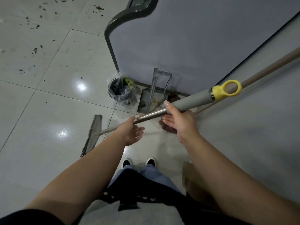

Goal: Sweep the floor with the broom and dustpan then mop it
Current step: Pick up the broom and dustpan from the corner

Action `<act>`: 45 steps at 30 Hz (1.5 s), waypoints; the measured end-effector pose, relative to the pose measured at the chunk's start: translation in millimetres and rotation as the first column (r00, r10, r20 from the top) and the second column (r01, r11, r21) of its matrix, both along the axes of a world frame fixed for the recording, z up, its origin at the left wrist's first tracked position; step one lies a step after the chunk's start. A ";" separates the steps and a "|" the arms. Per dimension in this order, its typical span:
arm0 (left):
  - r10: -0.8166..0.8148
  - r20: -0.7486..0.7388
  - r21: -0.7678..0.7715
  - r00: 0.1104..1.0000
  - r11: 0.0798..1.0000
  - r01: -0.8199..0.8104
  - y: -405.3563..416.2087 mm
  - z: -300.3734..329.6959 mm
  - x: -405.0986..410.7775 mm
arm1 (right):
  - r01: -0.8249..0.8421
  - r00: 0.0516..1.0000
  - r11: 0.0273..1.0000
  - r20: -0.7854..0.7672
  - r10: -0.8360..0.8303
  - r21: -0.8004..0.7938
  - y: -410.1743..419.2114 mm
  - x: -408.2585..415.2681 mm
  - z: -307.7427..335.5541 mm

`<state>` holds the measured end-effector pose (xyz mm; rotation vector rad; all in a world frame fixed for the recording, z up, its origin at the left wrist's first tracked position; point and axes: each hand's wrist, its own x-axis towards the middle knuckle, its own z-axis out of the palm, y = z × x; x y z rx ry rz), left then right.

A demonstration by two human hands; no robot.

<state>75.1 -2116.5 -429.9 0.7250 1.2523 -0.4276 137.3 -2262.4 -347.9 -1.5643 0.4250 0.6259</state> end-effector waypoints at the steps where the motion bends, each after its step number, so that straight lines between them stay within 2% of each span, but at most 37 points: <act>1: 0.198 0.004 -0.066 0.980 0.978 -0.197 5.9 -1.8 -5.6 | -0.012 1.000 0.999 -0.012 0.012 0.045 5.0 -4.8 1.3; 3: 0.565 0.000 -0.183 0.825 0.811 -0.555 18.2 -0.2 -17.0 | -0.033 0.997 0.993 -0.062 0.040 0.116 18.2 -13.6 4.4; 4: 0.667 0.012 -0.205 0.745 0.731 -0.651 24.4 1.2 -23.7 | -0.043 0.995 0.990 -0.086 0.055 0.134 25.8 -17.4 4.3; 6: 0.757 0.064 -0.212 0.651 0.647 -0.732 36.3 4.1 -36.8 | -0.067 0.990 0.989 -0.111 0.082 0.135 41.9 -24.0 3.5; 8: 0.793 0.096 -0.194 0.601 0.607 -0.770 47.7 7.5 -48.1 | -0.147 0.973 0.987 -0.169 0.157 0.071 57.5 -31.3 2.9; 10: 0.798 0.118 -0.152 0.591 0.602 -0.784 56.5 9.5 -58.1 | -0.330 0.897 0.944 -0.304 0.321 0.021 71.7 -40.6 6.3; 12: 0.793 0.142 -0.120 0.592 0.608 -0.785 62.1 12.3 -67.1 | -0.425 0.823 0.901 -0.375 0.427 0.092 86.9 -50.6 10.7; 15: 0.765 0.181 -0.093 0.618 0.639 -0.763 67.6 19.2 -78.5 | -0.437 0.816 0.875 -0.316 0.483 0.209 117.7 -63.9 19.6; 17: 0.745 0.207 -0.076 0.634 0.659 -0.749 67.9 23.8 -84.8 | -0.464 0.840 0.870 -0.228 0.491 0.166 141.6 -66.8 22.1; 18: 0.733 0.216 -0.068 0.645 0.671 -0.739 67.1 25.2 -87.6 | -0.511 0.840 0.855 -0.159 0.519 0.095 152.4 -66.2 24.1; 20: 0.706 0.219 -0.065 0.674 0.699 -0.712 64.1 24.0 -90.9 | -0.632 0.766 0.745 -0.025 0.642 -0.214 167.9 -60.1 26.8; 21: 0.684 0.216 -0.071 0.696 0.722 -0.688 62.2 21.9 -91.1 | -0.677 0.688 0.625 -0.031 0.725 -0.388 170.7 -56.7 26.8; 22: 0.655 0.214 -0.078 0.725 0.751 -0.656 60.7 20.1 -90.7 | -0.715 0.601 0.474 -0.105 0.792 -0.514 170.6 -54.8 25.7; 23: 0.620 0.208 -0.084 0.756 0.782 -0.618 59.2 18.1 -89.2 | -0.760 0.521 0.329 -0.223 0.824 -0.561 168.3 -52.7 22.4; 24: 0.585 0.197 -0.089 0.787 0.810 -0.580 57.4 16.4 -87.7 | -0.820 0.471 0.241 -0.371 0.800 -0.520 164.0 -49.7 17.2; 26: 0.499 0.169 -0.086 0.850 0.867 -0.491 52.4 12.4 -85.4 | -0.910 0.411 0.258 -0.632 0.657 -0.324 152.8 -44.8 9.6; 27: 0.439 0.161 -0.079 0.884 0.898 -0.432 49.9 10.0 -84.6 | -0.927 0.374 0.277 -0.691 0.619 -0.253 146.8 -41.3 3.7; 29: 0.310 0.155 -0.094 0.938 0.950 -0.299 48.0 3.4 -83.4 | -0.937 0.350 0.237 -0.700 0.623 -0.258 139.2 -35.9 -8.0; 31: 0.150 0.151 -0.132 0.977 0.983 -0.130 52.6 -0.7 -79.9 | -0.923 0.374 0.181 -0.675 0.636 -0.340 133.8 -34.1 -9.8; 34: -0.106 0.137 -0.084 0.985 0.989 0.118 71.2 -2.9 -68.2 | -0.911 0.357 0.087 -0.664 0.657 -0.403 118.2 -29.6 -17.8; 35: -0.125 0.145 -0.058 0.981 0.989 0.134 78.9 -3.2 -62.3 | -0.908 0.355 0.077 -0.660 0.663 -0.411 110.9 -26.0 -21.8; 37: -0.109 0.167 -0.019 0.980 0.993 0.114 92.4 -3.2 -48.6 | -0.914 0.390 0.160 -0.695 0.604 -0.374 93.4 -16.3 -25.2; 39: -0.132 0.177 0.010 0.975 0.991 0.132 99.0 -5.2 -33.1 | -0.914 0.405 0.199 -0.752 0.519 -0.355 75.3 -6.4 -27.2; 42: -0.201 0.160 0.042 0.966 0.980 0.197 92.3 -12.1 -7.1 | -0.924 0.382 0.185 -0.775 0.504 -0.335 53.2 15.1 -42.2; 45: -0.266 0.138 0.069 0.954 0.964 0.258 77.4 -23.3 22.9 | -0.948 0.312 0.114 -0.791 0.526 -0.298 34.6 40.1 -59.7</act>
